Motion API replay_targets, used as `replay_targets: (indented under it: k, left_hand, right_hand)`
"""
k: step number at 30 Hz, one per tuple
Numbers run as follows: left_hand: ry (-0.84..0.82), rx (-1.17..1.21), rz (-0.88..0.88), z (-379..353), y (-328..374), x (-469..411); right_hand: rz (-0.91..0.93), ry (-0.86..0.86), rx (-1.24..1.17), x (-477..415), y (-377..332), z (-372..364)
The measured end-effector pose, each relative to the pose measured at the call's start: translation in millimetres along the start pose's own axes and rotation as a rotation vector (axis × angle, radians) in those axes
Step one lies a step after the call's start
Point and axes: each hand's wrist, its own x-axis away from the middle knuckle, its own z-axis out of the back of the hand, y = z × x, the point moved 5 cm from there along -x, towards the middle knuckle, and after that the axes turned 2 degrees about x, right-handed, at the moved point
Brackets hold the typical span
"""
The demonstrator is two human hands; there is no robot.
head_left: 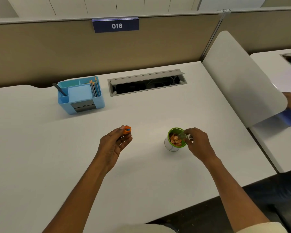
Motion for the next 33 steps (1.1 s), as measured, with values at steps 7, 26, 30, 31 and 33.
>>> replay_targets:
  k: [7,26,30,31,33]
  left_hand:
    - [0.023,0.006,-0.014,5,2,2]
    - [0.005,-0.023,-0.113,-1,38,15]
    - [0.009,-0.062,-0.164,-2,56,21]
    - [0.012,-0.069,-0.172,-2,60,22]
    - [0.024,-0.075,-0.186,0,67,25]
  right_hand:
    - [-0.033,0.046,-0.115,3,4,5]
    - [-0.2,-0.023,-0.991,7,-57,-6]
    - [-0.037,-0.089,-0.979,-2,-119,-7]
    - [0.011,-0.094,-0.966,-4,-134,-6]
    - [0.108,-0.112,-0.933,-9,-163,-7]
